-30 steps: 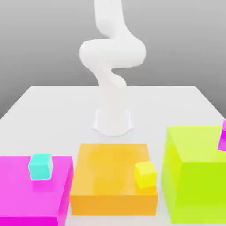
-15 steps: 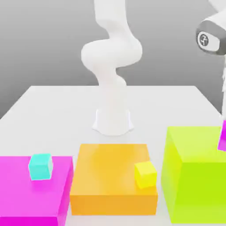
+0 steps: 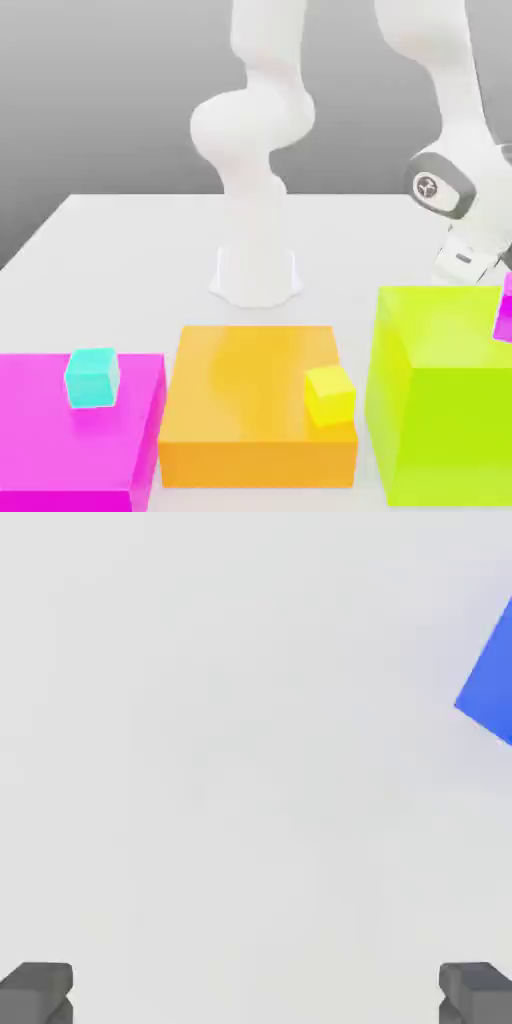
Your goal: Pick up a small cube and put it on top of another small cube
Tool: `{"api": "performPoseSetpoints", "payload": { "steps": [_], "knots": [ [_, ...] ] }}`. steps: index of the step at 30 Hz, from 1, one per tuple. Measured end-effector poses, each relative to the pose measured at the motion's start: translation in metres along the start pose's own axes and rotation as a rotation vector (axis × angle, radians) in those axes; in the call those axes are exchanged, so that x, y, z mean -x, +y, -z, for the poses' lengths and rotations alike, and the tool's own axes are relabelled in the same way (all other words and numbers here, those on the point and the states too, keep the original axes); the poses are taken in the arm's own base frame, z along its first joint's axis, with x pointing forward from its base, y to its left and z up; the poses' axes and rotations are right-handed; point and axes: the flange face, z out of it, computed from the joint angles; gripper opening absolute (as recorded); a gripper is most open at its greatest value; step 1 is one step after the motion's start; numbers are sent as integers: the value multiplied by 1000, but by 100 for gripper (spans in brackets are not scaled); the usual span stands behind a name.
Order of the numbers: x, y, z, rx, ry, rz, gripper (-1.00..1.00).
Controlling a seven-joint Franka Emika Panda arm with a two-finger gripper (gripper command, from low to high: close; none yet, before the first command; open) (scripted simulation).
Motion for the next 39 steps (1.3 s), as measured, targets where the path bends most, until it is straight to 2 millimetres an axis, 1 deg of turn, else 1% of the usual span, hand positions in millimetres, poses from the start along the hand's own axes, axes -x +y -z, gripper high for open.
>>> {"api": "performPoseSetpoints", "payload": {
  "steps": [6,7,9,13,14,19,20,21,23,27,28,30,31,33,35,37,39],
  "knots": [
    [-42,9,32,-121,150,-258,0],
    [-44,12,29,-126,164,-263,0],
    [-47,11,14,-132,173,-267,0],
    [-55,8,-25,-133,176,-268,0],
    [-56,8,-33,-133,177,-268,-100],
    [-56,7,-32,-134,178,-268,-100],
    [-56,7,-36,-133,178,-268,-100],
    [-56,7,-33,-134,178,-268,-100],
    [-54,8,-18,-134,177,-268,-100],
    [-46,13,21,-135,180,-268,-100],
    [-43,5,36,-146,190,-258,-100],
    [-15,-23,56,-145,186,-200,-100],
    [-17,-29,71,-152,189,-198,-100],
    [-30,-36,105,-163,197,-197,-100],
    [-48,-36,138,-168,203,-201,-100],
    [-81,-19,171,-174,206,-246,-100],
    [-100,-8,204,-176,210,-257,-100]
  ]
}}
